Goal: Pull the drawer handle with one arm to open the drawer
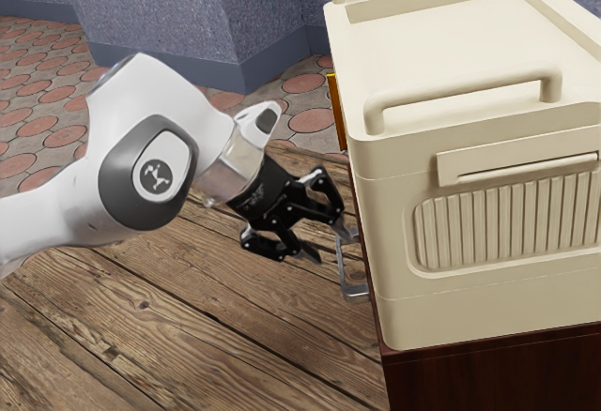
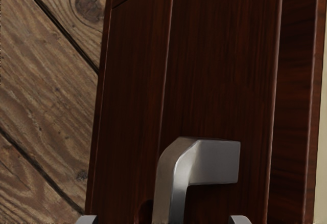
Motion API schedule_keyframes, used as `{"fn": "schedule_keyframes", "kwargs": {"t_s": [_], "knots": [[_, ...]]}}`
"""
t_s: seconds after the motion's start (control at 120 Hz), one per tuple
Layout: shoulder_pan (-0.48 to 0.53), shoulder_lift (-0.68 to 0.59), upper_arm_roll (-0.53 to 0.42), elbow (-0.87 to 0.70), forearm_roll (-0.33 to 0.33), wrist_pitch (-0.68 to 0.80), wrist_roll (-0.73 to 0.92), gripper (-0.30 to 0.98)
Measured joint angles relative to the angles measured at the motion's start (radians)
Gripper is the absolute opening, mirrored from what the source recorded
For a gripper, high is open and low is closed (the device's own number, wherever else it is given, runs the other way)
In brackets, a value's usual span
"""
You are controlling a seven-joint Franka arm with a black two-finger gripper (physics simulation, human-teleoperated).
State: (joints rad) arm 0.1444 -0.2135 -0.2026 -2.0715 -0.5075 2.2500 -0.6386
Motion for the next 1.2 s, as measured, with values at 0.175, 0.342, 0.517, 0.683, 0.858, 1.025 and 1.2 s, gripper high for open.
{"fn": "schedule_keyframes", "kwargs": {"t_s": [0.175,0.342,0.517,0.683,0.858,1.025,1.2], "knots": [[-0.001,-0.011,-0.007,-0.022,-0.002,-0.001,0.009,0.27],[-0.013,-0.027,-0.009,-0.047,-0.003,-0.007,0.021,0.26],[-0.014,-0.029,-0.009,-0.052,-0.002,-0.029,0.034,0.20],[-0.014,-0.031,-0.007,-0.050,-0.001,-0.065,0.049,0.12],[-0.014,-0.061,0.006,-0.052,0.001,-0.103,0.062,0.08],[-0.006,-0.062,0.014,-0.052,0.002,-0.123,0.072,0.08],[-0.004,-0.081,0.034,-0.058,0.006,-0.133,0.080,0.07]]}}
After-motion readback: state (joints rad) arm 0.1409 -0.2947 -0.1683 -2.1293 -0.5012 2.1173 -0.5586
